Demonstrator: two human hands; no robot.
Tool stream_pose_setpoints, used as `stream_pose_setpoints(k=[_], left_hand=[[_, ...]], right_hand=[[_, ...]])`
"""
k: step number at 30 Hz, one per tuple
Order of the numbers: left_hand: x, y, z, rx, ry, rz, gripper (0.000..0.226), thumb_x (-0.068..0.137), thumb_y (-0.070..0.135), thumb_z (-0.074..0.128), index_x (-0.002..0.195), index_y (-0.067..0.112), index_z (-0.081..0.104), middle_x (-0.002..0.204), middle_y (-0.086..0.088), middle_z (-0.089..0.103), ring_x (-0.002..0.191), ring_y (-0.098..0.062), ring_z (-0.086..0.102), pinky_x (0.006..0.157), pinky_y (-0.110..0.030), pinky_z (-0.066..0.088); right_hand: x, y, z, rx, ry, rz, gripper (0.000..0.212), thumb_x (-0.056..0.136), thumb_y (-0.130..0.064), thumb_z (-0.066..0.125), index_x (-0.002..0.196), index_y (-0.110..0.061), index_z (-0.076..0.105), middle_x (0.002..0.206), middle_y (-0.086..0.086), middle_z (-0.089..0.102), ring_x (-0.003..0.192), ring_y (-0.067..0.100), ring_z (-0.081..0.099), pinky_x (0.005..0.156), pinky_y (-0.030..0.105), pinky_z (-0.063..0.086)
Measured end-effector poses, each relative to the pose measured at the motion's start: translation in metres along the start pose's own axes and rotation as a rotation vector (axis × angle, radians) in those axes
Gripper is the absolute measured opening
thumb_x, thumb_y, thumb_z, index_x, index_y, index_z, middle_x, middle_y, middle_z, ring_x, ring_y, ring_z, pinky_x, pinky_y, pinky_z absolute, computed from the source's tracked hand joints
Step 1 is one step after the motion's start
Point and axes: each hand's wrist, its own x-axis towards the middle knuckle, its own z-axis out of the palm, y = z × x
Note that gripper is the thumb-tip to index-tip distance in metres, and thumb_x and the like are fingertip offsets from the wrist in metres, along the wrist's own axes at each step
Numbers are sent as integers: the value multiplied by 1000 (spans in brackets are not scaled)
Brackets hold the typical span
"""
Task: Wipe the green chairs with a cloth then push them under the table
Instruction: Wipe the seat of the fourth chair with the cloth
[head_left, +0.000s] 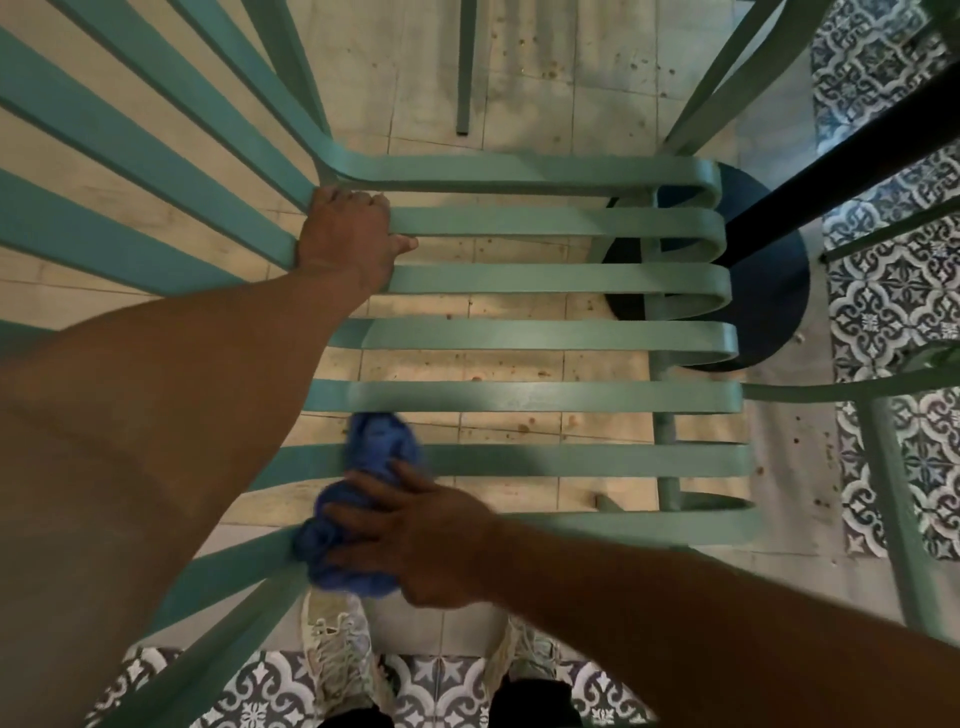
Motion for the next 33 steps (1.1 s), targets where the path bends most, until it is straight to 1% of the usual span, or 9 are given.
stream_pose_setpoints(k=[5,8,11,14,17,20,25,28,33], left_hand=[[1,-1,2,12,19,10,54,94,51,46,110,2,59,111,-25,61,107,-38,52,100,-41,26],[0,-1,1,3,16,-7,55,93,53,46,112,2,59,112,-25,61,108,-38,50,100,-41,27],[-1,-1,3,11,7,-8,55,94,53,46,113,3,58,114,-24,60,111,-38,49,103,-41,27],[1,1,2,46,11,10,54,94,53,44,113,4,57,114,-22,61,111,-37,51,104,-42,27],[4,0,4,73,1,11,53,94,53,44,112,4,57,114,-22,61,112,-37,51,103,-42,27],[4,1,5,65,18,12,54,94,52,45,112,3,58,114,-23,61,112,-38,51,103,-43,26],[5,-1,5,42,10,18,52,94,49,48,111,2,58,113,-25,61,112,-38,51,103,-42,25],[4,-2,3,20,-6,18,51,94,49,48,111,2,59,112,-24,61,112,-37,51,104,-42,24],[-7,3,2,64,-37,15,52,97,42,43,129,1,46,128,-23,50,123,-36,40,110,-43,19]], right_hand=[[-67,38,-5,-260,-88,15,67,81,-33,66,143,-32,39,157,0,27,146,30,12,118,50,12],[-177,77,-17,-328,7,281,85,61,-22,85,137,-25,47,146,7,43,139,32,31,109,50,35],[-229,84,-15,-202,86,636,112,49,-9,89,142,-15,27,143,20,39,143,31,14,116,45,20],[-158,73,0,-141,238,665,96,61,-10,81,143,-10,31,148,21,32,145,34,8,117,47,9],[-19,67,-4,-57,241,565,79,87,-30,59,150,-11,16,159,14,12,146,33,0,119,49,-1],[83,60,-14,21,327,682,79,88,-38,57,149,-9,17,158,16,17,146,34,9,116,51,2],[26,91,-16,-49,358,723,75,90,-39,56,149,-12,19,156,16,22,144,35,16,115,53,3],[-63,112,-5,-37,364,966,74,92,-27,52,151,-19,9,160,10,11,146,31,6,116,52,-3],[-147,126,-16,139,410,1536,74,86,-19,54,150,-18,18,159,8,16,145,33,7,113,63,7]])
